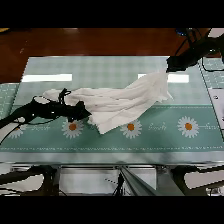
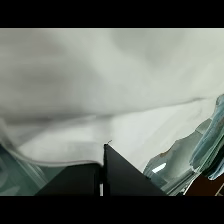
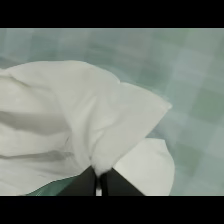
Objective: Fold the shirts.
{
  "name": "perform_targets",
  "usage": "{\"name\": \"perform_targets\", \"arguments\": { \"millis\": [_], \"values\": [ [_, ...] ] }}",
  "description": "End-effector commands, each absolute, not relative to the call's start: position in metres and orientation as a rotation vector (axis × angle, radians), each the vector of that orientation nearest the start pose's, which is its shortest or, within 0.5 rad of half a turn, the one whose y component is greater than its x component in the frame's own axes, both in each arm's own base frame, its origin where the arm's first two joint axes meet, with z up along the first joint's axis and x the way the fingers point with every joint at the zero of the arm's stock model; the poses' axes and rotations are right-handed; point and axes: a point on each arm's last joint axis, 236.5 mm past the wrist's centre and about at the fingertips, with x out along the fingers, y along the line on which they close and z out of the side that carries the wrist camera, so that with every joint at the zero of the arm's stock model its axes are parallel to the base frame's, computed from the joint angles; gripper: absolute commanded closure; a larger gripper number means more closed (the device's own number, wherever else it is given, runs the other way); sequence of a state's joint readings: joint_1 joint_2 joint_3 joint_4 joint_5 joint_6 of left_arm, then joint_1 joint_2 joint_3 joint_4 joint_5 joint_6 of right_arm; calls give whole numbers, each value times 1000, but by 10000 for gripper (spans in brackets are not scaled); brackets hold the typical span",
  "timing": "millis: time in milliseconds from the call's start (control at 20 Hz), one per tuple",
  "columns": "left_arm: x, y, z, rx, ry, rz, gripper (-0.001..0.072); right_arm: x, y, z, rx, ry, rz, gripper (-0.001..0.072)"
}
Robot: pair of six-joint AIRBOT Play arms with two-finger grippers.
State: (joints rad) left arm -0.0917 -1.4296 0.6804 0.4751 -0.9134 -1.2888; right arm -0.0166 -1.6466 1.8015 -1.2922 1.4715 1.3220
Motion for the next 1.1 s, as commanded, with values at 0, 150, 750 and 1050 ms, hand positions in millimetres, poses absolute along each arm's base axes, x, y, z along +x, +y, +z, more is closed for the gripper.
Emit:
{"name": "perform_targets", "arguments": {
  "millis": [0,150,750,1050],
  "values": [
    [310,-203,-82,-905,1437,-445,683,465,57,66,3,1273,363,683],
    [315,-211,-11,-843,1335,-654,684,463,57,74,0,1259,363,683],
    [234,-119,532,-193,-98,-628,684,345,48,530,-6,-67,212,685],
    [143,-155,579,-159,-169,-628,684,203,12,595,-20,-295,48,685]
  ]
}}
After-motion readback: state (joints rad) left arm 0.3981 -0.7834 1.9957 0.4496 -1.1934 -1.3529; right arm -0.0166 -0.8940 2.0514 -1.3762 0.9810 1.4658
